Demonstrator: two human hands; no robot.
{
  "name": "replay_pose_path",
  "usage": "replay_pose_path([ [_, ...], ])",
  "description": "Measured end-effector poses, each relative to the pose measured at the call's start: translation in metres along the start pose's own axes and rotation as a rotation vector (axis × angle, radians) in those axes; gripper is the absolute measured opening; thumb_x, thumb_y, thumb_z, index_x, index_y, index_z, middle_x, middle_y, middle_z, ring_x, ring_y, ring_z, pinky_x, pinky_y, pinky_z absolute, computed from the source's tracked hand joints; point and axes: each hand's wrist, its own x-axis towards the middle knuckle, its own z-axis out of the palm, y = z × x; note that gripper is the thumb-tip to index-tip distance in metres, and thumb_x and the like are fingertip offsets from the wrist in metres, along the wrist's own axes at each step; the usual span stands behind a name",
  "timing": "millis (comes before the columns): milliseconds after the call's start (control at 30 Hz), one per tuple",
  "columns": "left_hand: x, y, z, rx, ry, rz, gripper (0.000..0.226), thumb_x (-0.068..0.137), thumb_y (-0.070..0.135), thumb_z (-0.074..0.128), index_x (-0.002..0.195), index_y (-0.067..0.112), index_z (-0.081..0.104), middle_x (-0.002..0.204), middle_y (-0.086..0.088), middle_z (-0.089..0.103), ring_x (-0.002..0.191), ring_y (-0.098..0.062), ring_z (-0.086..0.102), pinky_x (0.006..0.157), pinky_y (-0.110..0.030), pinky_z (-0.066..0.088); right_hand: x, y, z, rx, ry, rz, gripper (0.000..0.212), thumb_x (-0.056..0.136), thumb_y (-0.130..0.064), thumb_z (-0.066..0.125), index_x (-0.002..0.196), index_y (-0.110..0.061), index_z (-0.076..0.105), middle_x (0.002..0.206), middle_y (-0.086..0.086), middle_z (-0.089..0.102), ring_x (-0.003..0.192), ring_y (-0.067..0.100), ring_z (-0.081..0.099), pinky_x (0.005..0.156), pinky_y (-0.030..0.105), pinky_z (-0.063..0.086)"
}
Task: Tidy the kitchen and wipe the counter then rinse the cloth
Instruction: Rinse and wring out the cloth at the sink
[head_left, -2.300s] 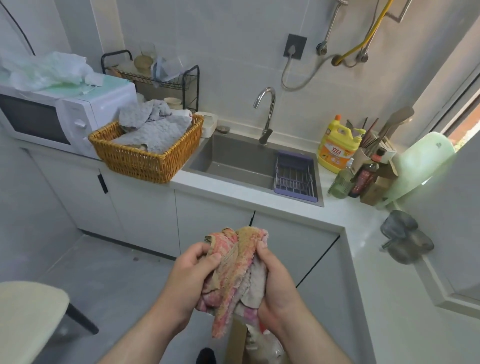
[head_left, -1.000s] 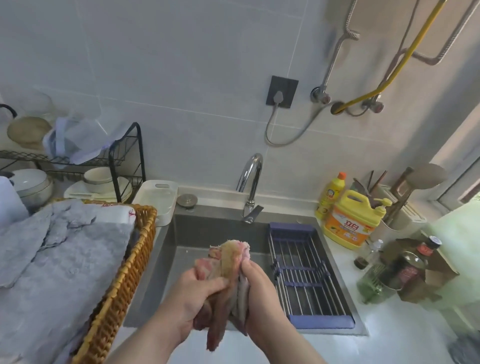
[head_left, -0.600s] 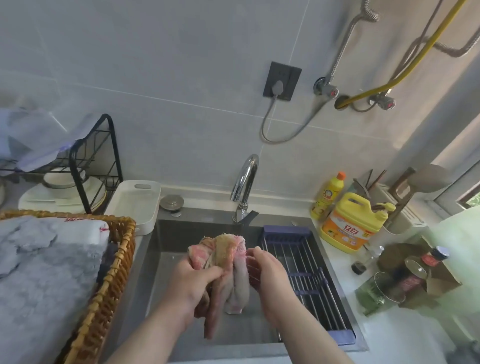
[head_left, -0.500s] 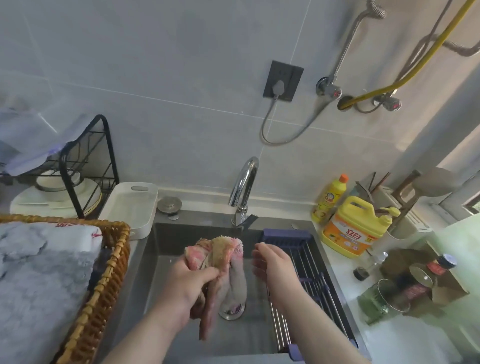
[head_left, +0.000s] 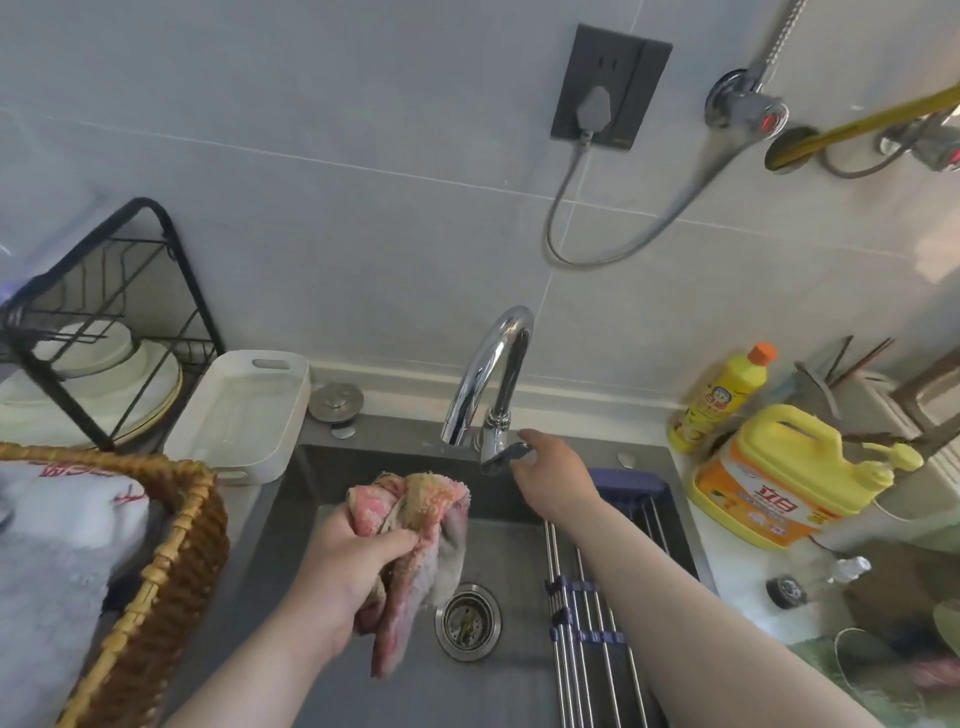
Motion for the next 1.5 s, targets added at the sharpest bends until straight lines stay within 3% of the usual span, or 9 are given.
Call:
replay_pose_path([
  [100, 0.01, 0.001, 0.005, 0.009, -0.002, -0.006, 0.022, 0.078, -0.006, 0.07, 0.089, 0.013, 0.07, 0.082, -0.013, 0.076, 0.077, -0.03, 0.074, 0.074, -0.049, 0.059, 0.01, 0.009, 0.003, 0.023, 0.015, -0.003, 0.041, 0.097, -0.017, 0.05, 0.138, -0.021, 0.053, 0.133, 0.006, 0.061, 0.112, 0.025, 0.061, 0.087, 0.027, 0.046],
  [233, 0.02, 0.001, 0.01, 0.012, -0.015, -0.022, 0.023, 0.077, -0.003, 0.072, 0.088, 0.017, 0.071, 0.083, -0.01, 0.076, 0.079, -0.029, 0.074, 0.077, -0.052, 0.059, 0.019, 0.016, 0.004, 0.03, 0.066, -0.034, 0.031, 0.098, -0.016, 0.051, 0.127, -0.02, 0.064, 0.123, 0.003, 0.067, 0.108, 0.023, 0.062, 0.087, 0.023, 0.044],
  [500, 0.023, 0.003, 0.015, 0.015, -0.016, -0.004, 0.024, 0.08, -0.006, 0.069, 0.093, 0.014, 0.068, 0.078, -0.006, 0.075, 0.07, -0.022, 0.074, 0.063, -0.035, 0.057, 0.02, 0.017, 0.007, 0.006, 0.103, -0.032, 0.029, 0.102, -0.02, 0.049, 0.123, -0.017, 0.069, 0.119, 0.002, 0.07, 0.111, 0.023, 0.063, 0.093, 0.022, 0.044],
  [1000, 0.027, 0.004, 0.01, -0.003, -0.054, 0.005, 0.025, 0.08, 0.0, 0.072, 0.099, 0.015, 0.068, 0.084, -0.005, 0.076, 0.081, -0.025, 0.074, 0.064, -0.036, 0.058, 0.011, 0.016, 0.011, 0.011, 0.09, -0.004, 0.03, 0.101, -0.021, 0.05, 0.125, -0.019, 0.068, 0.118, 0.005, 0.071, 0.109, 0.026, 0.064, 0.09, 0.023, 0.045],
  [1167, 0.027, 0.003, 0.01, -0.031, -0.058, 0.014, 0.025, 0.08, -0.003, 0.071, 0.098, 0.014, 0.068, 0.083, -0.006, 0.076, 0.077, -0.023, 0.073, 0.059, -0.033, 0.057, -0.001, 0.015, 0.017, 0.058, 0.051, 0.021, 0.041, 0.098, -0.024, 0.052, 0.14, -0.02, 0.053, 0.125, 0.006, 0.066, 0.108, 0.024, 0.062, 0.088, 0.028, 0.047],
  [1267, 0.027, 0.0, 0.01, -0.028, -0.071, 0.02, 0.026, 0.08, -0.002, 0.072, 0.1, 0.014, 0.067, 0.085, -0.006, 0.076, 0.079, -0.024, 0.074, 0.061, -0.034, 0.058, -0.017, 0.014, 0.022, 0.105, 0.169, -0.011, 0.037, 0.097, -0.023, 0.053, 0.134, -0.02, 0.057, 0.124, 0.001, 0.061, 0.114, 0.021, 0.057, 0.091, 0.027, 0.044],
  [1333, 0.027, -0.003, 0.01, -0.03, -0.072, 0.029, 0.028, 0.079, -0.003, 0.072, 0.101, 0.014, 0.066, 0.087, -0.009, 0.076, 0.082, -0.028, 0.073, 0.065, -0.04, 0.059, -0.033, 0.004, 0.026, 0.236, 0.193, -0.029, 0.024, 0.097, -0.024, 0.054, 0.117, -0.019, 0.067, 0.108, -0.003, 0.064, 0.105, 0.019, 0.06, 0.085, 0.026, 0.045],
  [1400, 0.026, -0.006, 0.011, -0.022, -0.067, 0.048, 0.03, 0.078, -0.004, 0.073, 0.101, 0.015, 0.066, 0.086, -0.01, 0.076, 0.081, -0.032, 0.073, 0.068, -0.049, 0.059, -0.051, -0.013, 0.033, 0.599, -0.012, 0.04, 0.022, 0.1, -0.028, 0.052, 0.104, -0.016, 0.071, 0.098, -0.001, 0.071, 0.099, 0.021, 0.065, 0.081, 0.03, 0.052],
  [1500, 0.023, -0.009, 0.013, -0.03, -0.082, 0.069, 0.032, 0.076, -0.003, 0.075, 0.099, 0.016, 0.065, 0.082, -0.016, 0.074, 0.075, -0.04, 0.071, 0.062, -0.053, 0.053, -0.061, -0.027, 0.048, 1.07, -0.313, 0.168, 0.033, 0.097, -0.039, 0.055, 0.117, -0.013, 0.065, 0.108, 0.011, 0.073, 0.1, 0.028, 0.07, 0.083, 0.041, 0.059],
])
